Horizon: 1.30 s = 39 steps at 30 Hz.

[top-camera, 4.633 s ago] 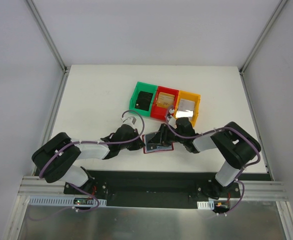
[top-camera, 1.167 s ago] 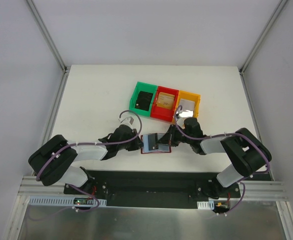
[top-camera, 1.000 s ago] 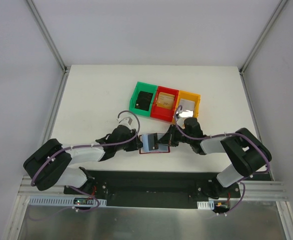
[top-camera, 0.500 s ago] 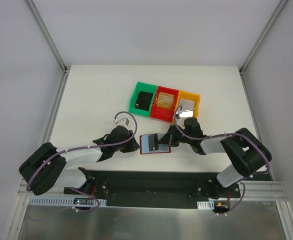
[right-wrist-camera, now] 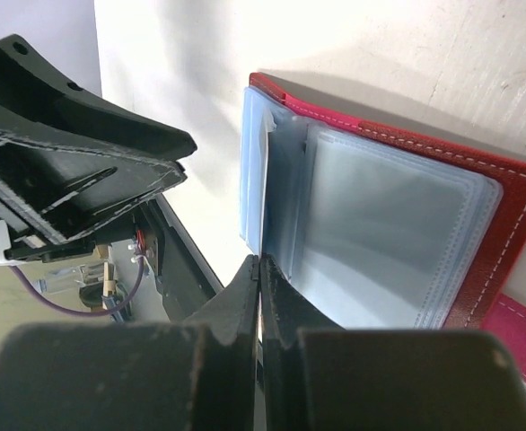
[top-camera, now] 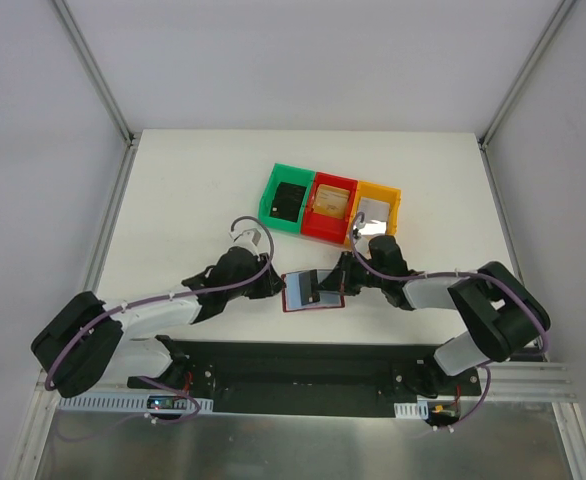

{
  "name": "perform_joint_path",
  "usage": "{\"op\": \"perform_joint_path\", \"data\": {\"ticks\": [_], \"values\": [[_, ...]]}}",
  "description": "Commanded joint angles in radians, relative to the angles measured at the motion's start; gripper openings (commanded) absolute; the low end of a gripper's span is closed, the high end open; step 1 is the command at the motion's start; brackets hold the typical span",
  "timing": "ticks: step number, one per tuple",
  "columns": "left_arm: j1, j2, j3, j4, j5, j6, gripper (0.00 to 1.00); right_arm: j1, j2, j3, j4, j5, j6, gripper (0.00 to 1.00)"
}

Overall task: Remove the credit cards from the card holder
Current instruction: Remove the credit card from the card holder.

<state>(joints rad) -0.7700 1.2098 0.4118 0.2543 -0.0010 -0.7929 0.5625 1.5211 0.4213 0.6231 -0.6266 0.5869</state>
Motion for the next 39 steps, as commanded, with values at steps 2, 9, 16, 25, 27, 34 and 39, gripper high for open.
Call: {"op": "perform_joint_path", "data": {"ticks": [2,9,16,25,27,34,39], "values": [[0.012,0.06,0.051,0.18,0.123,0.017,0.33,-0.003,-0.045,0.034,-0.031,-0.005,-0.036,0.01],[0.009,0.181,0.071,0.289,0.234,-0.017,0.26,0.004,-0.053,0.04,-0.052,0.001,-0.044,0.01],[0.009,0.266,0.061,0.313,0.223,-0.04,0.16,0.004,-0.053,0.04,-0.057,0.002,-0.045,0.01],[0.014,0.295,0.045,0.269,0.154,-0.055,0.0,0.002,-0.088,0.036,-0.091,0.013,-0.064,0.01],[0.015,0.297,0.033,0.269,0.145,-0.063,0.0,-0.001,-0.102,0.034,-0.102,0.015,-0.067,0.01],[0.024,0.29,0.004,0.269,0.131,-0.074,0.0,-0.012,-0.142,0.022,-0.144,0.021,-0.088,0.01],[0.028,0.281,-0.01,0.269,0.121,-0.078,0.0,-0.024,-0.179,0.011,-0.177,0.024,-0.099,0.01]]}}
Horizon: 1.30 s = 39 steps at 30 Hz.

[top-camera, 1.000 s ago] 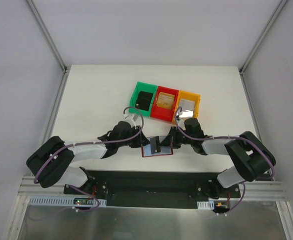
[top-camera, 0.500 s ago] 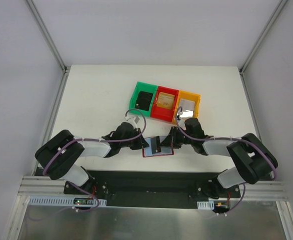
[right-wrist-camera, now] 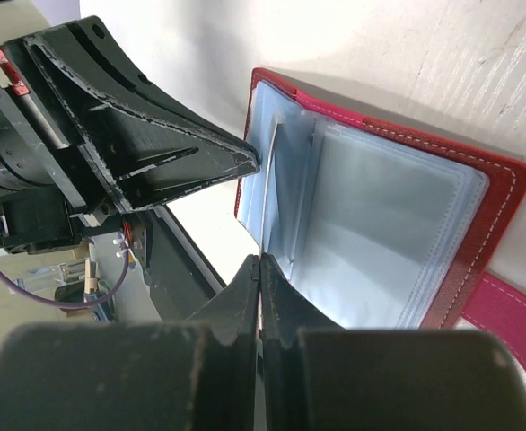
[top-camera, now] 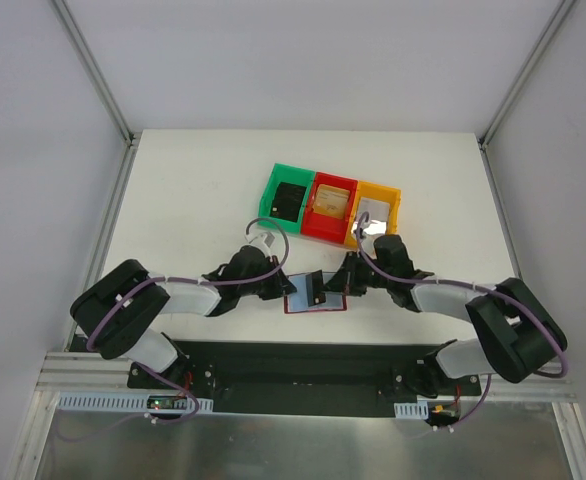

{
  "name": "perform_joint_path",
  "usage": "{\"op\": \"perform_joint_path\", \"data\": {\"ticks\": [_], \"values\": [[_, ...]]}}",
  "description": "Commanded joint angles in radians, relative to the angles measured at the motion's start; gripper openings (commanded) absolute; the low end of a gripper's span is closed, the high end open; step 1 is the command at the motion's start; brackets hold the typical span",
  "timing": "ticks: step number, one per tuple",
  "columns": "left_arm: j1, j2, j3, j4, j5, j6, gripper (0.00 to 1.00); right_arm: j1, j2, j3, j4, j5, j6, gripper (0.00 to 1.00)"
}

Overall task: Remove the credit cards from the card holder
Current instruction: Remove the credit card from the card holder.

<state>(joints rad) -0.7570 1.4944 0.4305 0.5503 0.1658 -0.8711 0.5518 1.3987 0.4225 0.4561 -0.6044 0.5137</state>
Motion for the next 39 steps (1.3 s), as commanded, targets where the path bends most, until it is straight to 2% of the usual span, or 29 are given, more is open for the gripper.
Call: {"op": "perform_joint_path", "data": {"ticks": [1,19,23,30,34,38,39], "values": [[0.018,-0.006,-0.033,-0.027,-0.049,0.001,0.0,-0.016,-0.064,0.009,-0.014,0.002,-0.026,0.0],[0.027,-0.114,-0.01,-0.061,-0.029,0.026,0.02,-0.033,-0.236,0.068,-0.269,0.014,-0.115,0.01],[0.03,-0.201,0.005,-0.108,-0.025,0.044,0.21,-0.035,-0.288,0.128,-0.384,0.028,-0.178,0.01],[0.051,-0.437,0.007,-0.141,-0.008,0.136,0.45,-0.015,-0.336,0.3,-0.684,0.003,-0.38,0.01],[0.053,-0.543,-0.004,-0.107,0.032,0.231,0.57,0.06,-0.311,0.416,-0.877,-0.006,-0.507,0.01],[0.053,-0.628,0.007,-0.11,0.11,0.262,0.76,0.12,-0.313,0.485,-0.964,-0.021,-0.592,0.01],[0.054,-0.652,0.013,-0.113,0.139,0.267,0.77,0.131,-0.313,0.504,-0.984,-0.031,-0.603,0.01]]}}
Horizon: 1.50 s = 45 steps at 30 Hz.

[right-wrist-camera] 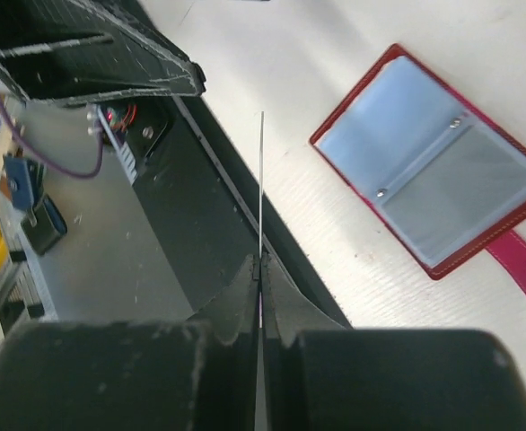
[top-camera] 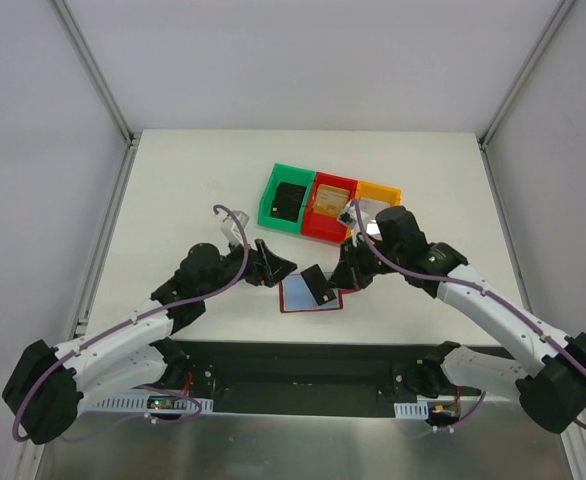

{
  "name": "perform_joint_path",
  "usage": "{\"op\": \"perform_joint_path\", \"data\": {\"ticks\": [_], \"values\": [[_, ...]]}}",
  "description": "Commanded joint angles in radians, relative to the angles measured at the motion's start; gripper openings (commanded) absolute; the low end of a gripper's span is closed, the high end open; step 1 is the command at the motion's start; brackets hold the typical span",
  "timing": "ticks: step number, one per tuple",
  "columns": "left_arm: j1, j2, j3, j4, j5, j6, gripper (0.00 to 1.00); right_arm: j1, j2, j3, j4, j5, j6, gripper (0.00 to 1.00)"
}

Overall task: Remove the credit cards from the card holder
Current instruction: Remove the credit card from the card holder.

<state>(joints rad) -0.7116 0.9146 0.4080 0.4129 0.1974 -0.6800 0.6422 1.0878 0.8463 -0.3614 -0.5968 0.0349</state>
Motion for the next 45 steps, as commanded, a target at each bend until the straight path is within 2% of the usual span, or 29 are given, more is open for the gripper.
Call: {"op": "perform_joint_path", "data": {"ticks": [1,5,9,14,16,22,27,29,33,36,37,38,41,45], "values": [[0.008,-0.089,0.038,0.024,0.138,0.077,0.77,0.048,-0.002,0.1,-0.186,-0.046,-0.136,0.01],[0.008,-0.138,0.031,0.069,0.287,0.082,0.8,0.065,0.006,0.151,-0.24,-0.139,-0.162,0.01],[0.008,-0.117,0.046,0.107,0.48,0.062,0.79,0.083,0.011,0.189,-0.264,-0.213,-0.174,0.01],[0.008,-0.108,0.02,0.214,0.574,0.019,0.77,0.103,0.018,0.209,-0.275,-0.27,-0.182,0.01],[0.009,-0.094,0.029,0.221,0.605,0.014,0.74,0.116,0.023,0.217,-0.278,-0.279,-0.185,0.01],[0.006,-0.034,0.055,0.242,0.704,0.0,0.57,0.129,0.043,0.235,-0.28,-0.27,-0.193,0.01],[0.006,-0.019,0.058,0.244,0.744,-0.004,0.49,0.129,0.057,0.255,-0.283,-0.268,-0.205,0.01],[0.006,-0.017,0.061,0.244,0.754,-0.004,0.41,0.131,0.066,0.264,-0.289,-0.271,-0.214,0.01],[0.006,-0.005,0.069,0.242,0.771,-0.003,0.13,0.129,0.083,0.283,-0.292,-0.278,-0.222,0.01],[0.006,0.0,0.072,0.244,0.774,-0.003,0.0,0.131,0.09,0.293,-0.294,-0.279,-0.225,0.01],[0.006,0.0,0.071,0.244,0.772,-0.004,0.0,0.131,0.092,0.296,-0.295,-0.278,-0.224,0.01],[0.006,-0.006,0.069,0.244,0.766,0.002,0.0,0.128,0.092,0.298,-0.292,-0.271,-0.224,0.05],[0.008,-0.042,0.046,0.242,0.709,0.017,0.0,0.117,0.087,0.292,-0.278,-0.262,-0.207,0.28],[0.008,-0.098,0.009,0.244,0.611,0.027,0.0,0.076,0.047,0.22,-0.157,-0.279,-0.123,0.38]]}}
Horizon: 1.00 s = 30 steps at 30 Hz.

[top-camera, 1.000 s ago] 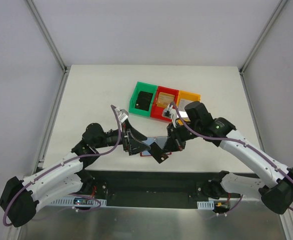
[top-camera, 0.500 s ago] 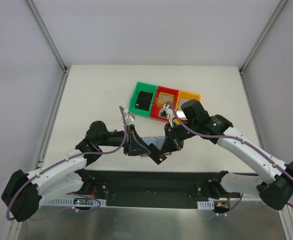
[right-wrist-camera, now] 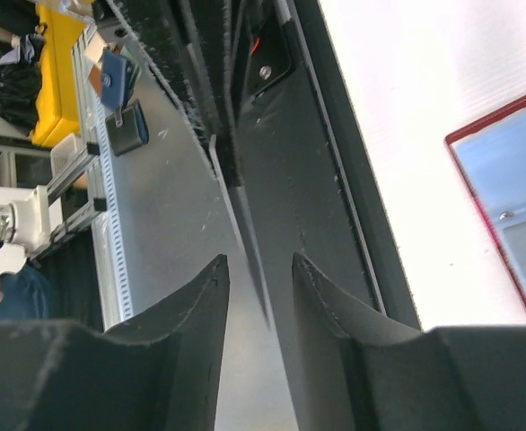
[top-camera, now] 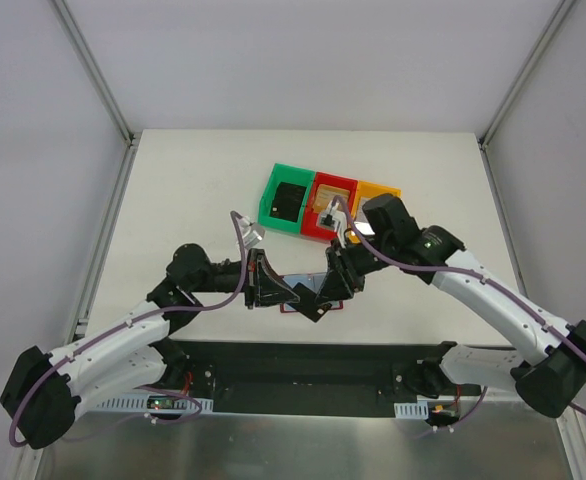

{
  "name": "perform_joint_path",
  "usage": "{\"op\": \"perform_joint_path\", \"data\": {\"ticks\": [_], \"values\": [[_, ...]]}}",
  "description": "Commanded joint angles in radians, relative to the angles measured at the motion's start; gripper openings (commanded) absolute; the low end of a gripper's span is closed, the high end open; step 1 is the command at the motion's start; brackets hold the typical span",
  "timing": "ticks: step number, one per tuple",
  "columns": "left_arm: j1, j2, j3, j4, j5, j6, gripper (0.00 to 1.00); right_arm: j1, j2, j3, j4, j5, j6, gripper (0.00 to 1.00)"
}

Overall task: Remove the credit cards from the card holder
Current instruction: Remove the credit card from the card holder.

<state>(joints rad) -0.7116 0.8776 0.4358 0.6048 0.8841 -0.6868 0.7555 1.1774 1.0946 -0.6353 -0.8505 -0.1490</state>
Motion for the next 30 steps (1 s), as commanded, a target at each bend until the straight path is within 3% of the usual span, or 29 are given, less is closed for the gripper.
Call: {"op": "perform_joint_path", "data": {"ticks": [1,14,30], "values": [[0.006,-0.068,-0.023,0.062,-0.08,0.029,0.0,-0.048,-0.051,-0.047,0.155,-0.035,0.087,0.38],[0.008,-0.058,-0.063,0.156,-0.137,-0.022,0.0,-0.076,-0.09,-0.18,0.48,-0.087,0.31,0.27],[0.008,-0.055,-0.075,0.154,-0.171,-0.025,0.0,-0.076,-0.107,-0.196,0.525,-0.111,0.339,0.11]]}}
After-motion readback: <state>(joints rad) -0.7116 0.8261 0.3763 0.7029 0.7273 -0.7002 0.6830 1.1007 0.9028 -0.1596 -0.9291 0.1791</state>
